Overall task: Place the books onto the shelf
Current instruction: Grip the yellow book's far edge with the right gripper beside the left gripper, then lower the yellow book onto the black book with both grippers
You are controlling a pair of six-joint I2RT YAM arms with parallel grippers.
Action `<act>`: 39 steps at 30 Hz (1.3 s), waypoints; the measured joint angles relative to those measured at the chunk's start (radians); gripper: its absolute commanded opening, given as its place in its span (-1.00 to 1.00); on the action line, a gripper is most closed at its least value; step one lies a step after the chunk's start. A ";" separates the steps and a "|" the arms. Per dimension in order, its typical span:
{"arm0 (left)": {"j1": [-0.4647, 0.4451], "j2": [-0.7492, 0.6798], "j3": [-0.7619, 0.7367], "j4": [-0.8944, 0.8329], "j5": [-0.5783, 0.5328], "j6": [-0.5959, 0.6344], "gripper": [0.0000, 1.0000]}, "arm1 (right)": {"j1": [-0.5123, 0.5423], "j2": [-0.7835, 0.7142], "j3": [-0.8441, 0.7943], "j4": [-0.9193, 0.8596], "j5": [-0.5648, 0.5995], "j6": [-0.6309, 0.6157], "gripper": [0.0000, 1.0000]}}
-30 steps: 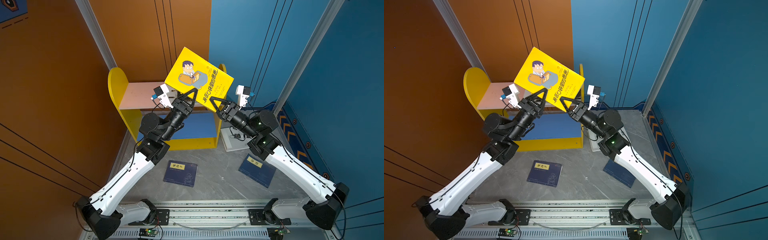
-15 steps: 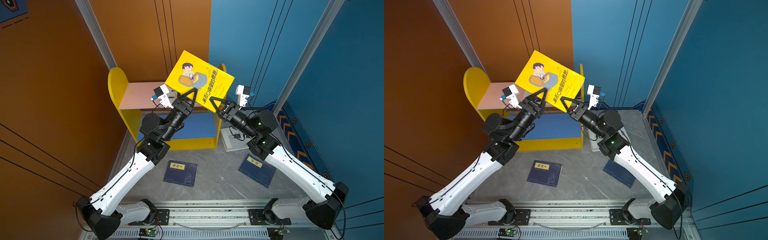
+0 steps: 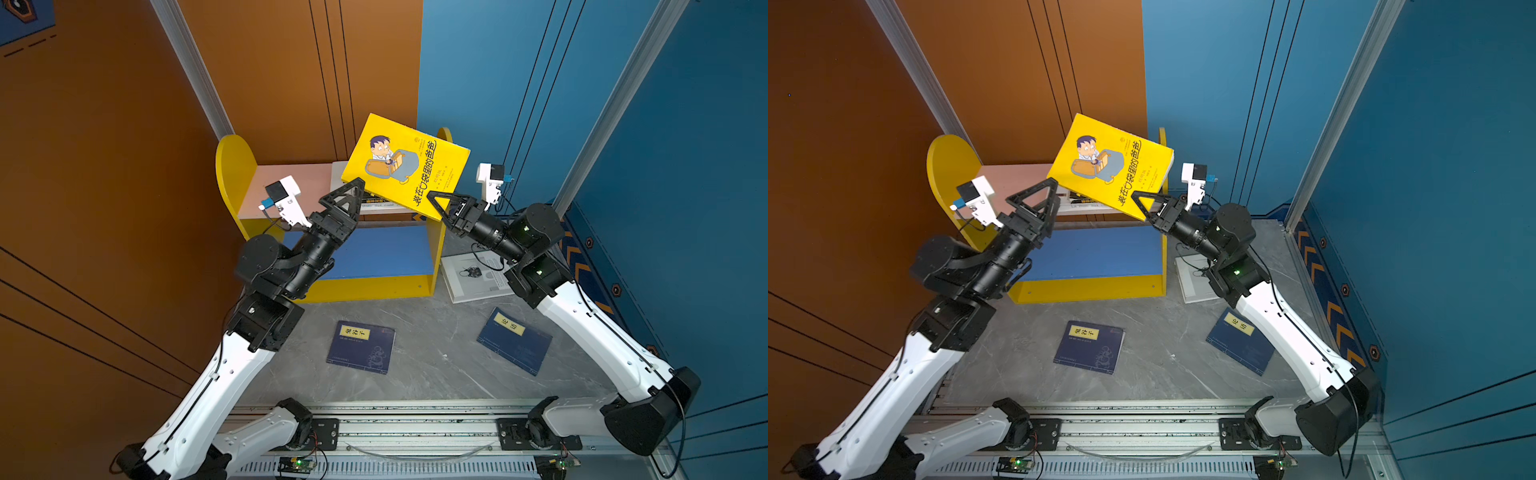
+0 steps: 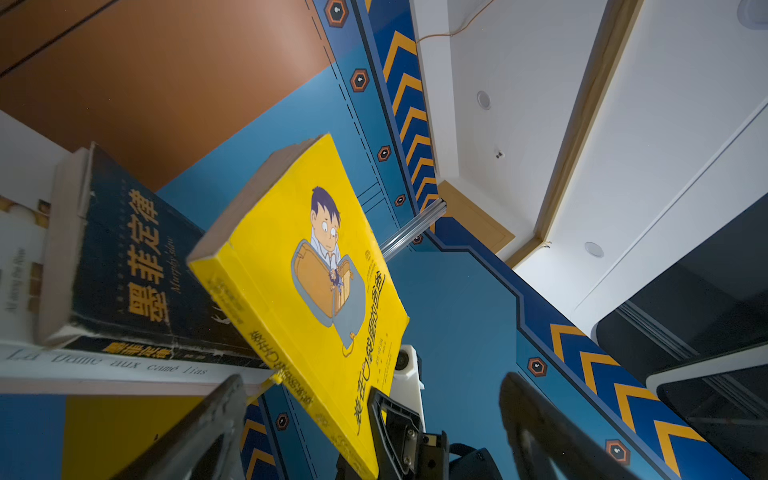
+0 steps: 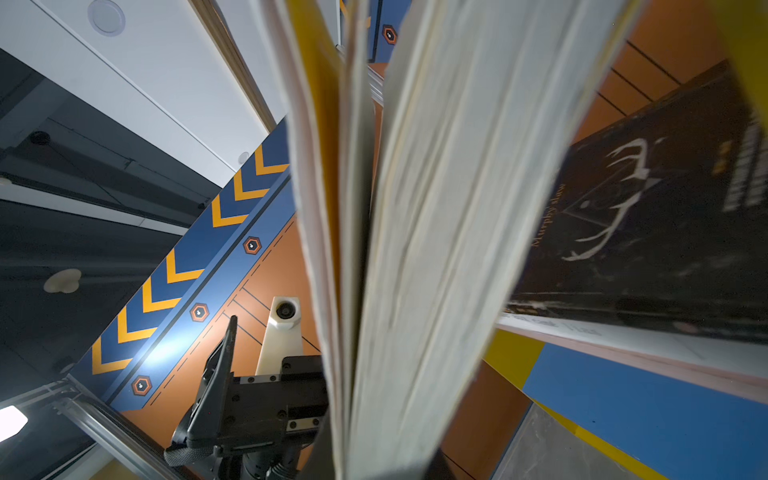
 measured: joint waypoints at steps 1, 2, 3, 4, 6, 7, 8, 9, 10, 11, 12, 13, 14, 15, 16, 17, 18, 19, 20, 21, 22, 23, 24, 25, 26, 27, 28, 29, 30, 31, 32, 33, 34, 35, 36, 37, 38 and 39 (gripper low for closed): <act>0.021 -0.017 0.011 -0.041 0.012 0.007 0.97 | -0.021 0.000 0.005 -0.011 -0.023 0.008 -1.00; 0.038 -0.032 0.019 -0.072 0.019 0.011 0.97 | -0.037 0.001 0.011 -0.021 -0.042 0.016 -1.00; 0.056 -0.049 0.024 -0.101 0.027 0.016 0.97 | -0.055 0.003 0.020 -0.028 -0.067 0.024 -1.00; 0.073 -0.066 0.026 -0.130 0.036 0.022 0.97 | -0.072 0.005 0.029 -0.031 -0.094 0.032 -1.00; 0.103 -0.091 0.026 -0.190 0.057 0.026 0.95 | -0.097 0.006 0.042 -0.034 -0.144 0.046 -1.00; 0.119 -0.100 0.027 -0.222 0.074 0.026 0.94 | -0.107 0.006 0.049 -0.034 -0.170 0.051 -1.00; 0.131 -0.106 0.027 -0.239 0.091 0.025 0.93 | -0.114 0.006 0.054 -0.033 -0.191 0.057 -1.00; 0.146 -0.113 0.027 -0.254 0.116 0.024 0.92 | -0.121 0.006 0.060 -0.033 -0.218 0.061 -1.00; 0.156 -0.113 0.028 -0.261 0.140 0.021 0.91 | -0.125 0.006 0.064 -0.033 -0.238 0.065 -1.00; 0.166 -0.108 0.028 -0.264 0.173 0.014 0.90 | -0.129 0.005 0.067 -0.033 -0.262 0.068 -0.99; 0.174 -0.097 0.028 -0.261 0.212 0.005 0.89 | -0.129 0.005 0.069 -0.034 -0.285 0.068 -0.99; 0.178 -0.086 0.028 -0.255 0.243 -0.003 0.88 | -0.131 0.005 0.070 -0.034 -0.304 0.068 -0.99; 0.180 -0.069 0.028 -0.244 0.278 -0.013 0.87 | -0.131 0.005 0.071 -0.036 -0.322 0.068 -0.98; 0.181 -0.050 0.028 -0.233 0.310 -0.022 0.86 | -0.132 0.005 0.073 -0.038 -0.338 0.068 -0.98; 0.181 -0.039 0.030 -0.227 0.333 -0.028 0.86 | -0.133 0.005 0.076 -0.040 -0.351 0.068 -0.98; 0.181 -0.022 0.036 -0.225 0.360 -0.033 0.85 | -0.135 0.005 0.077 -0.041 -0.364 0.068 -0.98; 0.181 -0.001 0.042 -0.224 0.381 -0.036 0.83 | -0.137 0.003 0.077 -0.041 -0.373 0.068 -0.98; 0.181 0.013 0.044 -0.225 0.396 -0.037 0.82 | -0.138 0.002 0.077 -0.042 -0.380 0.068 -0.98; 0.181 0.027 0.047 -0.225 0.412 -0.039 0.80 | -0.140 -0.001 0.078 -0.043 -0.387 0.068 -0.98; 0.181 0.037 0.047 -0.226 0.425 -0.043 0.78 | -0.140 -0.003 0.078 -0.045 -0.395 0.068 -0.97; 0.181 0.043 0.048 -0.226 0.436 -0.044 0.77 | -0.141 -0.004 0.078 -0.045 -0.402 0.068 -0.98; 0.181 0.048 0.051 -0.226 0.447 -0.046 0.75 | -0.140 -0.005 0.080 -0.047 -0.407 0.068 -0.97; 0.181 0.053 0.057 -0.226 0.459 -0.049 0.75 | -0.140 -0.005 0.082 -0.047 -0.410 0.068 -0.97; 0.181 0.058 0.063 -0.222 0.467 -0.051 0.75 | -0.140 -0.005 0.084 -0.047 -0.416 0.067 -0.97; 0.181 0.063 0.069 -0.214 0.477 -0.055 0.66 | -0.140 -0.005 0.085 -0.047 -0.423 0.068 -0.98; 0.181 0.069 0.077 -0.204 0.488 -0.057 0.61 | -0.140 -0.005 0.087 -0.047 -0.428 0.068 -0.97; 0.181 0.076 0.085 -0.194 0.496 -0.061 0.58 | -0.140 -0.005 0.089 -0.047 -0.431 0.068 -0.98; 0.181 0.084 0.095 -0.183 0.505 -0.064 0.55 | -0.139 -0.005 0.092 -0.047 -0.434 0.068 -0.97; 0.181 0.091 0.103 -0.171 0.513 -0.068 0.51 | -0.139 -0.005 0.095 -0.047 -0.436 0.068 -0.97; 0.181 0.097 0.109 -0.166 0.518 -0.070 0.46 | -0.138 -0.005 0.097 -0.047 -0.439 0.068 -0.97; 0.181 0.103 0.115 -0.158 0.523 -0.071 0.40 | -0.137 -0.005 0.099 -0.047 -0.443 0.068 -0.98; 0.182 0.107 0.119 -0.152 0.529 -0.069 0.33 | -0.136 -0.005 0.100 -0.047 -0.447 0.068 -0.98; 0.182 0.109 0.122 -0.148 0.532 -0.071 0.29 | -0.135 -0.005 0.101 -0.047 -0.450 0.069 -0.98; 0.183 0.112 0.124 -0.145 0.536 -0.070 0.23 | -0.134 -0.005 0.101 -0.047 -0.452 0.072 -0.98; 0.183 0.114 0.127 -0.142 0.539 -0.070 0.13 | -0.134 -0.004 0.101 -0.047 -0.454 0.076 -0.98; 0.185 0.116 0.127 -0.139 0.541 -0.071 0.07 | -0.134 -0.003 0.101 -0.047 -0.454 0.079 -0.98; 0.186 0.117 0.128 -0.136 0.544 -0.071 0.02 | -0.134 -0.002 0.101 -0.047 -0.454 0.082 -0.98; 0.186 0.119 0.128 -0.132 0.544 -0.071 -0.04 | -0.134 0.000 0.101 -0.046 -0.455 0.087 -0.98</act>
